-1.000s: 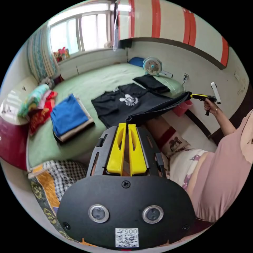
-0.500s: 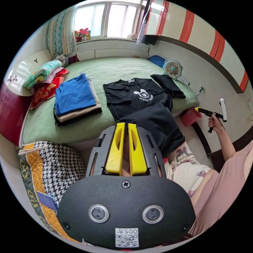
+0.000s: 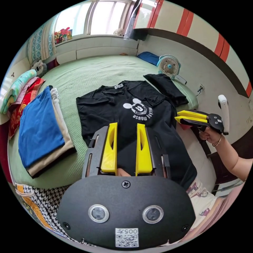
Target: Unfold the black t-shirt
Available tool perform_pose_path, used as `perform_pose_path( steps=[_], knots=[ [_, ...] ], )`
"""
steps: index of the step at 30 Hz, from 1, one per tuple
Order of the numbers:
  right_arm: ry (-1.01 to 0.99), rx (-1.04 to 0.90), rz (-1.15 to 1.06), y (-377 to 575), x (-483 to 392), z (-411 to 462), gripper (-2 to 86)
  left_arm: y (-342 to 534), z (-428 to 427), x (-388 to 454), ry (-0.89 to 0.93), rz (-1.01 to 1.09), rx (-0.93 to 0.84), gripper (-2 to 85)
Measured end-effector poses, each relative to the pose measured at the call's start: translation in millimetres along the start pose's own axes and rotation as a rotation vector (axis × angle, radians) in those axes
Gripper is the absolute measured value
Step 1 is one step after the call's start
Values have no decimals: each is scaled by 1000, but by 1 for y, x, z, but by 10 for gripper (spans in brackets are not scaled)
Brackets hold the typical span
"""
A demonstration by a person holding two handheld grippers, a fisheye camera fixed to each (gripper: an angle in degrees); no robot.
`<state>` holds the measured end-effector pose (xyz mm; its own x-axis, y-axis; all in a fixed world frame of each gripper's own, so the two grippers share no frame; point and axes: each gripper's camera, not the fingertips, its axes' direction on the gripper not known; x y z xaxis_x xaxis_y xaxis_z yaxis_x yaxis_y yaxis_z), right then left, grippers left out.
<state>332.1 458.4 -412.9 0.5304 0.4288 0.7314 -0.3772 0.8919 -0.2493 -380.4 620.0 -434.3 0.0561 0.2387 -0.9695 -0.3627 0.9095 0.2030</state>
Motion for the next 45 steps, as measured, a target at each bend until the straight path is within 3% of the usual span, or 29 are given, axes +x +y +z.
perform_pose_path(
  steps=[11,22,28,38,45],
  knots=[
    [24,7,-47,-133,24,107,85,-85,118,-32,-85,13,-73,144],
    [19,-51,-53,-172,36,174,67,-98,169,-62,-108,-38,-87,129],
    [-34,-51,25,-185,65,175,21,-113,172,-97,-37,-167,-128,58],
    [13,47,192,-229,142,119,-11,-134,150,-120,-56,-99,-134,6],
    [109,79,524,-208,259,83,-13,-117,63,-215,-299,-320,39,1]
  ],
)
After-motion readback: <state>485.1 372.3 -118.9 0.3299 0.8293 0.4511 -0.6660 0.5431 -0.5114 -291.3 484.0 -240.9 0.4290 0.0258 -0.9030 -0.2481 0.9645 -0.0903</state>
